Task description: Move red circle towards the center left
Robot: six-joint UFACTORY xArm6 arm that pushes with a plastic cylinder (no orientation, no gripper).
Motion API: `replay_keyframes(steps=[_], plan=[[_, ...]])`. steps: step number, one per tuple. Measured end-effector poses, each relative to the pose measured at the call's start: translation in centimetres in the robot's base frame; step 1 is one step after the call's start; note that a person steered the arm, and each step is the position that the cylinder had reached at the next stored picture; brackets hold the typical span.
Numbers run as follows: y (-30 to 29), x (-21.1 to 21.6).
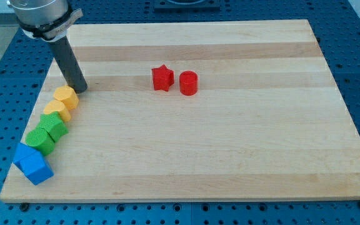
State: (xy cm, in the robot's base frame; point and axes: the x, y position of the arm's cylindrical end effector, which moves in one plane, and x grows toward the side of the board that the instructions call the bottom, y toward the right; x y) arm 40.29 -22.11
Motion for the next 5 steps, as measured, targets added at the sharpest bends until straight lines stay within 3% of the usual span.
replay_keyframes(steps=[2,5], plan=[[1.7,-1.7],[16.4,2.7]])
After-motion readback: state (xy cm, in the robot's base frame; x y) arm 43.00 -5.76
